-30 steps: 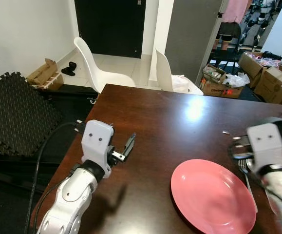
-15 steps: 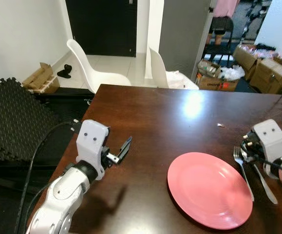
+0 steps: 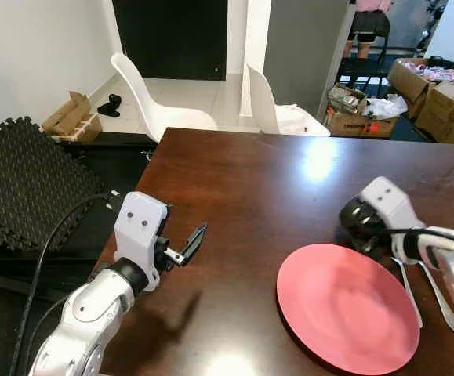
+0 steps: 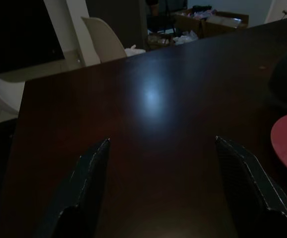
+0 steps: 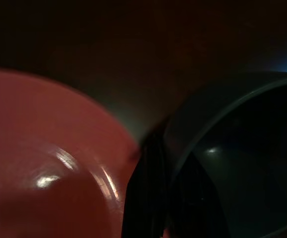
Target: Setting the table
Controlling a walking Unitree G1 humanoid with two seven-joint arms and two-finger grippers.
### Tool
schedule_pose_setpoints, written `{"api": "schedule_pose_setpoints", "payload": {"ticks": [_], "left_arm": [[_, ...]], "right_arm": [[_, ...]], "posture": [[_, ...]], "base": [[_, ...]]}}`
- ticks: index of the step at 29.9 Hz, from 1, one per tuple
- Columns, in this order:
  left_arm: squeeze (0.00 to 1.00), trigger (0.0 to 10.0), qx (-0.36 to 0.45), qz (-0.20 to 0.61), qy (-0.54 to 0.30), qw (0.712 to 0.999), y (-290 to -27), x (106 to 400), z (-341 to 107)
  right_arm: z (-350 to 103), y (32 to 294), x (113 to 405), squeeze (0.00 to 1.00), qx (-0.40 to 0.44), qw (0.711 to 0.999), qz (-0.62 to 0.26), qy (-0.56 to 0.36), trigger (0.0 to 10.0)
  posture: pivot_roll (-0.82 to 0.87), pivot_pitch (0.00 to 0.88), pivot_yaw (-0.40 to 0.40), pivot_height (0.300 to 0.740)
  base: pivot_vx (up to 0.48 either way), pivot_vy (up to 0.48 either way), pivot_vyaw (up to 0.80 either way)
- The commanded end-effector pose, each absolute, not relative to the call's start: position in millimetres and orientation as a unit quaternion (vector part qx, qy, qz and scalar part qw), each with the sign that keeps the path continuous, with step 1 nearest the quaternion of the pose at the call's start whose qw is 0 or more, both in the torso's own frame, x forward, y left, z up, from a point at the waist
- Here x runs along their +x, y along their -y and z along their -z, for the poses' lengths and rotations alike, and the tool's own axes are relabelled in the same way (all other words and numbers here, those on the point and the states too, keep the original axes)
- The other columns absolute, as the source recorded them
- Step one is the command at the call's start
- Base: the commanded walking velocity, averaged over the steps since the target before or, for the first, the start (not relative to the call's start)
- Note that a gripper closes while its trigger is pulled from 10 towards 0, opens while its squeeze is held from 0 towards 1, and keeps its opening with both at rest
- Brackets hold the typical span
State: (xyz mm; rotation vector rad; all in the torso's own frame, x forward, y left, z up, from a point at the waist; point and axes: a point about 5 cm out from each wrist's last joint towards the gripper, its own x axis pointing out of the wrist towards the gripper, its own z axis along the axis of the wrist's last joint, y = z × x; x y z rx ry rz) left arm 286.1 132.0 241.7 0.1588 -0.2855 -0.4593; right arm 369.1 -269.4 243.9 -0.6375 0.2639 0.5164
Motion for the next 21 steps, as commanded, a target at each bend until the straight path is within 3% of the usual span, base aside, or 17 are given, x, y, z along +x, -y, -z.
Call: {"api": "schedule_pose_setpoints", "payload": {"ticks": [1, 4, 7, 12, 17, 21], "left_arm": [[0.00, 10.0, 0.080, 0.228, 0.134, 0.961, -133, 282, -239], [0.00, 10.0, 0.074, 0.232, 0.130, 0.961, -132, 280, -238], [0.00, 10.0, 0.071, 0.238, 0.131, 0.960, -130, 279, -239], [0.00, 10.0, 0.059, 0.257, 0.138, 0.955, -119, 280, -242], [0.00, 10.0, 0.015, 0.256, 0.129, 0.958, -108, 279, -241], [0.00, 10.0, 0.016, 0.240, 0.121, 0.963, -107, 280, -236]], "right_arm": [[-243, 277, 367, 0.00, -0.347, 0.887, -0.261, -0.153, 10.0], [-240, 289, 363, 0.00, -0.400, 0.860, -0.257, -0.184, 10.0], [-243, 294, 363, 0.00, -0.411, 0.857, -0.249, -0.185, 10.0], [-263, 301, 367, 0.00, -0.397, 0.888, -0.192, -0.134, 10.0], [-317, 305, 369, 0.00, -0.296, 0.949, -0.094, 0.044, 10.0], [-327, 302, 366, 0.00, -0.247, 0.960, -0.086, 0.102, 10.0]], "posture": [[0.05, 0.232, 0.114, 0.740], [0.04, 0.234, 0.113, 0.740], [0.04, 0.234, 0.113, 0.740], [0.02, 0.227, 0.112, 0.740], [0.01, 0.214, 0.114, 0.740], [0.01, 0.205, 0.113, 0.740]], "base": [[0.000, 0.000, 0.00], [0.000, 0.000, 0.00], [0.000, 0.000, 0.00], [0.000, 0.000, 0.00], [0.000, 0.000, 0.00], [0.000, 0.000, 0.00]]}}
